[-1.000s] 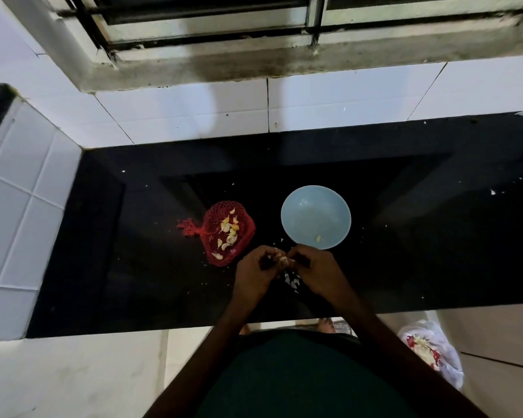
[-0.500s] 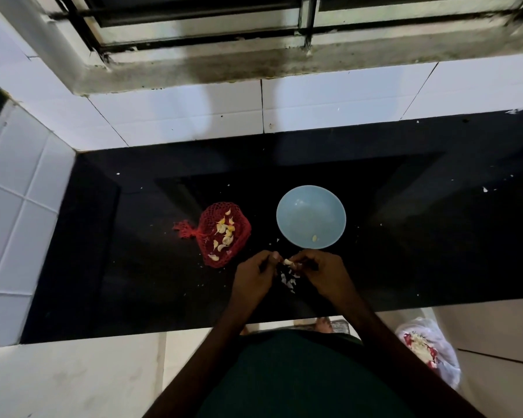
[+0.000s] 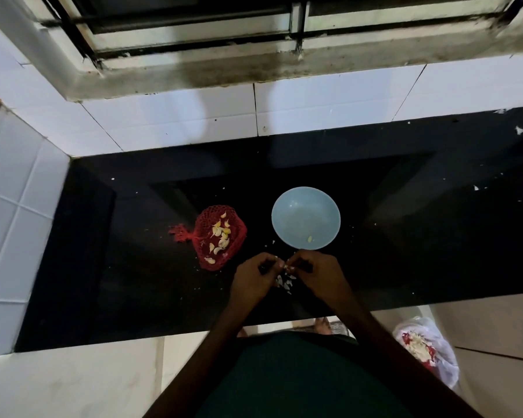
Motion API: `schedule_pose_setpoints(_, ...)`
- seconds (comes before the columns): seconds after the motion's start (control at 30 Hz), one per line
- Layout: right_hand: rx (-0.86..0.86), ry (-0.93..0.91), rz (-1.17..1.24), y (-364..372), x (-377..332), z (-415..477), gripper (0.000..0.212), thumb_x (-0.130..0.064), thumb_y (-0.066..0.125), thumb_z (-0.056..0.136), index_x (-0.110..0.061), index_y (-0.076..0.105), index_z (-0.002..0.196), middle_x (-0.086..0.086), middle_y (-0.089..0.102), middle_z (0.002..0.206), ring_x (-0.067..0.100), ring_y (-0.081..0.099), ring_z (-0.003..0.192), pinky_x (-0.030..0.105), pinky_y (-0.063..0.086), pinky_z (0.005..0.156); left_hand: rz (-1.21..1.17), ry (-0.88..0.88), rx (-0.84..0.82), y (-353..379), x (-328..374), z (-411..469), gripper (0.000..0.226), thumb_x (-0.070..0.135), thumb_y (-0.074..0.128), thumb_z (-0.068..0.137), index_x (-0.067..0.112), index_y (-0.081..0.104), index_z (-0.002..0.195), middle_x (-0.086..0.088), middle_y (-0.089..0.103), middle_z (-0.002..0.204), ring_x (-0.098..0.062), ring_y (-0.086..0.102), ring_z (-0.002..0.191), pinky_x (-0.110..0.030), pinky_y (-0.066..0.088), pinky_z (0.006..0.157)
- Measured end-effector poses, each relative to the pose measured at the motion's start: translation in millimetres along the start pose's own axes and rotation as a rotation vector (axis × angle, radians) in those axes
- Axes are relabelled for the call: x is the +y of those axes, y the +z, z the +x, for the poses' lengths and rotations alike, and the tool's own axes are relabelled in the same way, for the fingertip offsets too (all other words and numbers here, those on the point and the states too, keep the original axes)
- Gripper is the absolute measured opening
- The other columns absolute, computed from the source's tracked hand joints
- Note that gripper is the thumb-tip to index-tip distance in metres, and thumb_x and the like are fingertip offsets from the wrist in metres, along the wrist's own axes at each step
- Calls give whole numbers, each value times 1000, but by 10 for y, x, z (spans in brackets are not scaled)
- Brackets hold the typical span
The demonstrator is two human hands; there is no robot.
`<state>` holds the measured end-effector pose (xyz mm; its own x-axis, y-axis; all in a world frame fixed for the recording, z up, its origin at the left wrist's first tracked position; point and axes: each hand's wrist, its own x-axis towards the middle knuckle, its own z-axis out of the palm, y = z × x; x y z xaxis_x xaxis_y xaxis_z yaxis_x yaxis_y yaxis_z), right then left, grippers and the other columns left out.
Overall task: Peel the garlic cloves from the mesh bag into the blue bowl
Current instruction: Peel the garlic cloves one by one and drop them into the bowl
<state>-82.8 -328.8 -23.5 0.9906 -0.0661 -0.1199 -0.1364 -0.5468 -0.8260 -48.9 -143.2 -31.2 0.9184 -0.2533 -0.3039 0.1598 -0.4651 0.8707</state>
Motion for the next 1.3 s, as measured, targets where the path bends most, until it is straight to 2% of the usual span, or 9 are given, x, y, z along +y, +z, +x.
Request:
schedule_pose_setpoints(0.2,32,-22,-46,21,40,16,4,-13,72,90,-17,73,91,-8,73,88,2,68,85,22,53,79,-390,-118,59,-31,14,-37,8,4,72,92,10,73,98,-9,77,96,-30,76,76,-38,62,72)
schedule_pose_setpoints(0.27,9,-48,-91,44,55,14,8,-17,64,97,-16,73,98,-2,73,95,8,67,91,25,51,81,-430,-141,55,-32,11,-34,13,2,74,89,9,72,100,-10,77,99,-30,76,83,-39,63,75)
schedule_pose_setpoints(0.43,-33,-135,-83,62,-19,-9,20,-19,73,91,-21,70,110,-6,69,107,1,62,99,6,43,86,-498,-161,37,-31,23,-20,17,0,74,88,4,68,103,-14,78,94,-33,76,83,-42,63,77)
schedule_pose_setpoints(0.6,12,-148,-100,30,-49,27,10,-16,75,88,-19,75,98,-5,74,96,5,67,91,19,51,85,-455,-144,2,-13,-30,-3,8,5,76,88,8,71,95,-15,78,93,-38,76,84,-52,61,83)
schedule_pose_setpoints(0.73,65,-60,-63,-47,19,51,8,-14,77,87,-21,75,90,-9,74,90,-1,68,88,14,50,81,-396,-126,32,-16,-22,-10,4,13,72,93,9,72,95,-11,77,86,-33,75,74,-48,62,78)
schedule_pose_setpoints(0.97,189,86,-100,-520,73,322,8,-29,76,90,-26,69,86,-17,66,83,-11,61,80,5,44,69,-197,-121,65,67,-19,66,28,32,54,105,15,71,92,-7,74,77,-17,71,64,-35,60,70)
schedule_pose_setpoints(1.07,138,80,-240,-582,67,462,11,-30,76,89,-26,67,84,-14,66,84,-1,62,74,16,48,67,-30,-79,23,161,-70,138,20,31,59,102,21,71,91,3,73,81,-6,69,72,-34,58,77)
schedule_pose_setpoints(1.17,83,55,-330,-556,76,538,9,-27,76,89,-24,69,85,-9,68,87,5,63,73,27,55,70,44,-34,-10,205,-71,193,5,21,67,96,24,71,98,14,72,88,8,66,82,-22,55,82)
schedule_pose_setpoints(1.3,36,35,-374,-531,105,558,3,-19,72,91,-18,74,93,-3,67,95,8,61,81,35,58,83,52,-48,25,207,-77,221,9,20,68,95,25,73,100,13,74,95,3,68,89,-21,56,81)
